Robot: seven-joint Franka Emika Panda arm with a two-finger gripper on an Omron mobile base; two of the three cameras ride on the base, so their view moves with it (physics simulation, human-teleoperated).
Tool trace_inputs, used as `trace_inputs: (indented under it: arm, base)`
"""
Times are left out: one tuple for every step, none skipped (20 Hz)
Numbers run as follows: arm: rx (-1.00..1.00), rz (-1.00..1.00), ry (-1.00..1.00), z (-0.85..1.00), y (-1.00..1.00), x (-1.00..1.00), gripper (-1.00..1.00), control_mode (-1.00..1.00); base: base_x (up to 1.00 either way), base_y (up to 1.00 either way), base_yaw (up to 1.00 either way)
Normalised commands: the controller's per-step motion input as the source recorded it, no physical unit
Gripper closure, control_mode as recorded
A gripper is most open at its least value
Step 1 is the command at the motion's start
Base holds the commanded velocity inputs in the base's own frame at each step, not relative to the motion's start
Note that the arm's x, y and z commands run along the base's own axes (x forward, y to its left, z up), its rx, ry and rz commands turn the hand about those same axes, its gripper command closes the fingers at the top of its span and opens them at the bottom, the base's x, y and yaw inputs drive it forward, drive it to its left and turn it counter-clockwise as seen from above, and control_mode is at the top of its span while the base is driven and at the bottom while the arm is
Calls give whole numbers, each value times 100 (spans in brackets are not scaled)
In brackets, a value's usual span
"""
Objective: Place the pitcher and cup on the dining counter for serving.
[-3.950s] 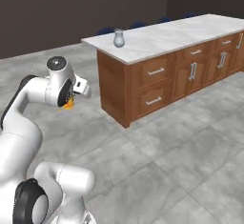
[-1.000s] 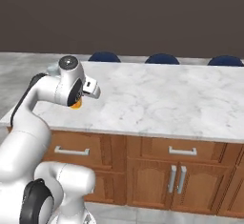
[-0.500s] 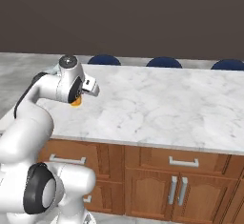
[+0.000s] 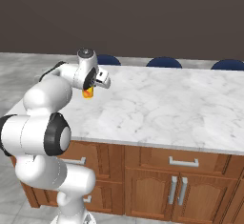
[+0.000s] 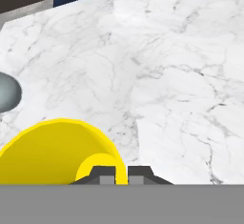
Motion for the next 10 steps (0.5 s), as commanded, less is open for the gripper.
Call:
trace_inputs:
  arm:
    - [-2, 0, 3, -9, 0, 72, 100, -100]
    - [-1, 0, 0, -13, -1, 62, 100, -100]
    - [0, 0, 0, -21, 0, 56, 100, -100]
    - [0, 0, 0, -31, 0, 57, 100, -100]
    - [-1, 0, 0, -37, 0, 59, 100, -100]
    - [-3, 0, 0, -46, 0, 61, 100, -100]
    - [-2, 0, 0, -46, 0, 56, 100, -100]
    - [0, 0, 0, -50, 0, 53, 100, -100]
    - [0, 0, 0, -53, 0, 39, 100, -100]
    - [0, 0, 0, -59, 0, 27, 100, -100]
  base:
    - [0, 0, 0]
    - [0, 0, 0]
    - [0, 0, 0]
    - [0, 0, 0]
    - [0, 0, 0]
    - [0, 0, 0]
    - [0, 0, 0]
    - [0, 0, 0]
    - [0, 0, 0]
    - [0, 0, 0]
